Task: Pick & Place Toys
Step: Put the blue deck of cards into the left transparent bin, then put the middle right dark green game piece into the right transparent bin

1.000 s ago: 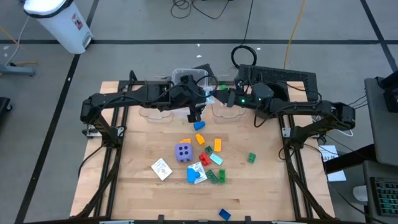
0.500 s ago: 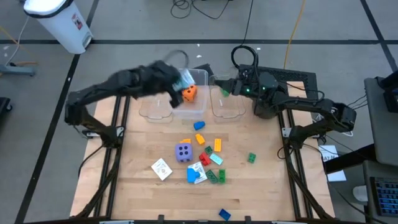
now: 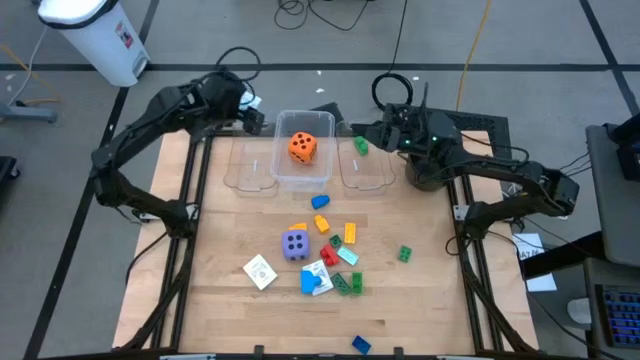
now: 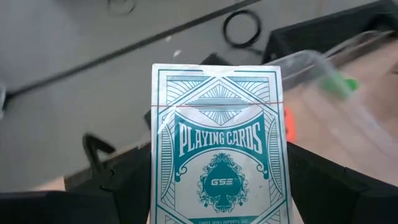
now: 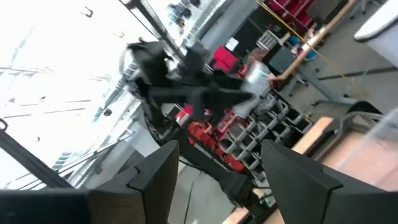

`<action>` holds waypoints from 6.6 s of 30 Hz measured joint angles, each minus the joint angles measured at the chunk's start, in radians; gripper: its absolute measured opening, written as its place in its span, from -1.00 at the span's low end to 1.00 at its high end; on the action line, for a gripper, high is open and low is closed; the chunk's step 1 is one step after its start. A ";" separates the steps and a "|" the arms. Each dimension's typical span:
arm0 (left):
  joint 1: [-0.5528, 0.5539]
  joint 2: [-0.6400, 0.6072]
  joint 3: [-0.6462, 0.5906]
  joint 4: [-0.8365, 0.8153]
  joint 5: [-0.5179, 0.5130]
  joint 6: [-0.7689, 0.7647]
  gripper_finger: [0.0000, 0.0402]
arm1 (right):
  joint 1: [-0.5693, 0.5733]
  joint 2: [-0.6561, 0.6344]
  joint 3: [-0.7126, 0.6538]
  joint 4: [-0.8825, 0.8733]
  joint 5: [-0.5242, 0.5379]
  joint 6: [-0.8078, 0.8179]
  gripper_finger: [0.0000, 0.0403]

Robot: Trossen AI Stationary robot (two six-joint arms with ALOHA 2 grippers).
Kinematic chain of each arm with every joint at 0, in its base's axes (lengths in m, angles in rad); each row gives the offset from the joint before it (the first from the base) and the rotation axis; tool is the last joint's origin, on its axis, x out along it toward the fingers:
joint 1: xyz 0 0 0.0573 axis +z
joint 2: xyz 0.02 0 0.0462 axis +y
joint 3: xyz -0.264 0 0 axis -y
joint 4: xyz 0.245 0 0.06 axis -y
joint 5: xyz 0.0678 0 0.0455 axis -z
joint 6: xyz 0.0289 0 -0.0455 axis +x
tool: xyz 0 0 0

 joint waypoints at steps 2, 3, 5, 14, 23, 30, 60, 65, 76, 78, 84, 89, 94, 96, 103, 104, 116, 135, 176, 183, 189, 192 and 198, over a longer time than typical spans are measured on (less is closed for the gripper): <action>0.021 0.002 -0.051 0.013 0.000 -0.048 0.50 | -0.008 -0.019 0.000 -0.006 -0.001 -0.017 0.09; 0.030 0.001 -0.084 0.026 0.001 -0.072 0.52 | -0.008 -0.029 0.000 -0.009 0.000 -0.026 0.09; 0.045 0.000 -0.152 0.073 0.020 -0.104 0.57 | -0.013 -0.047 0.000 -0.005 0.000 -0.046 0.08; 0.080 0.001 -0.415 0.318 0.114 -0.163 0.49 | -0.089 -0.103 0.000 -0.023 -0.154 0.006 0.07; 0.176 0.001 -0.533 0.378 0.170 -0.180 0.60 | -0.113 -0.113 0.000 -0.043 -0.232 0.056 0.05; 0.238 0.001 -0.574 0.439 0.197 -0.156 0.49 | -0.111 -0.114 0.000 -0.071 -0.235 0.057 0.04; 0.312 0.002 -0.855 0.654 0.296 -0.211 0.49 | -0.111 -0.114 -0.054 -0.102 -0.201 0.038 0.04; 0.330 0.002 -0.855 0.627 0.269 -0.191 0.54 | -0.111 -0.114 -0.073 -0.090 -0.200 0.064 0.04; 0.356 0.002 -0.855 0.594 0.222 -0.184 0.49 | -0.111 -0.114 -0.078 -0.064 -0.200 0.065 0.04; 0.355 0.002 -0.855 0.614 0.225 -0.196 0.51 | -0.111 -0.114 -0.078 -0.064 -0.200 0.065 0.04; 0.333 0.002 -0.855 0.654 0.237 -0.216 0.52 | -0.111 -0.114 -0.078 -0.064 -0.200 0.065 0.04; 0.309 0.003 -0.855 0.683 0.234 -0.235 0.49 | -0.111 -0.114 -0.078 -0.064 -0.200 0.065 0.04; 0.283 0.017 -0.855 0.688 0.211 -0.236 0.52 | -0.111 -0.114 -0.079 -0.064 -0.200 0.065 0.04; 0.276 0.034 -0.855 0.687 0.212 -0.235 0.52 | -0.111 -0.114 -0.078 -0.064 -0.200 0.065 0.04; 0.234 0.109 -0.855 0.705 0.222 -0.253 0.51 | -0.111 -0.114 -0.079 -0.064 -0.200 0.065 0.04; 0.229 0.116 -0.854 0.717 0.223 -0.254 0.52 | -0.111 -0.114 -0.079 -0.064 -0.200 0.065 0.04; 0.219 0.163 -0.839 0.756 0.200 -0.264 0.52 | -0.111 -0.114 -0.079 -0.088 -0.201 0.060 0.04; 0.220 0.167 -0.839 0.798 0.188 -0.204 0.66 | -0.111 -0.114 -0.079 -0.088 -0.205 0.053 0.04; 0.220 0.058 -0.839 0.781 0.321 -0.206 0.57 | -0.111 -0.114 -0.079 -0.087 -0.202 0.054 0.04; 0.220 -0.181 -0.839 0.784 0.333 -0.201 0.46 | -0.111 -0.114 -0.079 -0.087 -0.199 0.053 0.04; 0.220 -0.401 -0.839 0.820 0.536 -0.178 0.42 | -0.108 -0.114 -0.079 -0.087 -0.193 0.029 0.04; 0.210 -0.501 -0.839 0.840 0.678 -0.204 0.43 | -0.083 -0.114 -0.079 -0.087 -0.124 0.036 0.04; 0.087 -0.621 -0.839 0.844 0.823 -0.280 0.40 | 0.012 -0.106 -0.079 -0.084 0.047 0.030 0.04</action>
